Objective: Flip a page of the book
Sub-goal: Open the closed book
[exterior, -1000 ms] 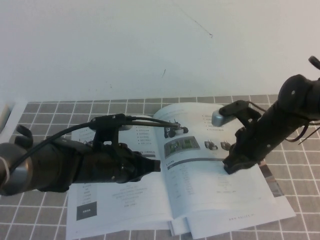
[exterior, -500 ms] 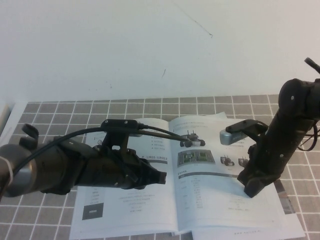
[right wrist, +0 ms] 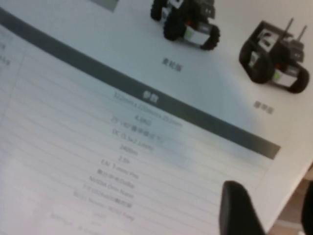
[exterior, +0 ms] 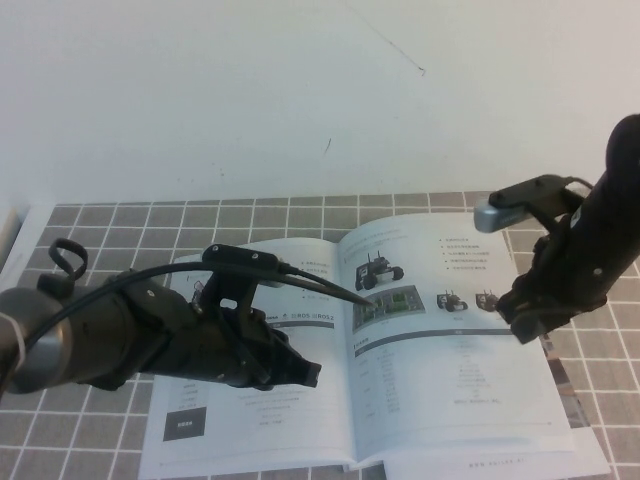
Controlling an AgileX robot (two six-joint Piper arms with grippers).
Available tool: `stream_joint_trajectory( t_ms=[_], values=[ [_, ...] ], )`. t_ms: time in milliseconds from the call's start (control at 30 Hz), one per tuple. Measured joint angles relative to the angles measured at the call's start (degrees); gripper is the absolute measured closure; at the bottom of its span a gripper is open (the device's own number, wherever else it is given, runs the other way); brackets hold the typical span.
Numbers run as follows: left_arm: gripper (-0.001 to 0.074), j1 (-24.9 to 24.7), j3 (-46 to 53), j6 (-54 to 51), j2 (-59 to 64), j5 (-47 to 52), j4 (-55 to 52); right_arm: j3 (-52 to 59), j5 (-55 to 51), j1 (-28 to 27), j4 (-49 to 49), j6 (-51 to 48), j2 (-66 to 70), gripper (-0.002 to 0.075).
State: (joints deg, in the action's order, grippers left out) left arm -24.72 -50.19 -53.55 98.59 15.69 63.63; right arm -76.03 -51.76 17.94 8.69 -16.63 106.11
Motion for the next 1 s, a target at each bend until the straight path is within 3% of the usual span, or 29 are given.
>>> stream_joint_trajectory(
  t_ms=[100, 233, 467, 633, 1000],
  values=[
    [0.0738, 0.0, 0.0, 0.0, -0.4, 0.0, -0.4, 1.2, 2.4, 0.0, 2.1, 0.3, 2.5, 0.0389],
    [0.0738, 0.1, 0.0, -0.4, -2.3, -1.1, -2.3, 1.6, 4.0, -0.1, 3.3, 0.5, 3.2, 0.0333],
    [0.0738, 4.5, -0.1, -1.3, -3.7, 1.7, -4.4, 1.6, 4.2, -4.2, 9.0, 0.1, 4.5, 0.0321],
    [0.0738, 7.6, -0.1, -2.9, -2.8, 4.2, -5.0, 1.6, 2.9, -6.2, 16.6, -5.3, 5.7, 0.0319],
    [0.0738, 7.9, -0.1, -3.0, 1.0, 4.5, -4.9, 1.6, 2.9, -6.2, 20.2, -8.0, 5.7, 0.0318]
  ],
)
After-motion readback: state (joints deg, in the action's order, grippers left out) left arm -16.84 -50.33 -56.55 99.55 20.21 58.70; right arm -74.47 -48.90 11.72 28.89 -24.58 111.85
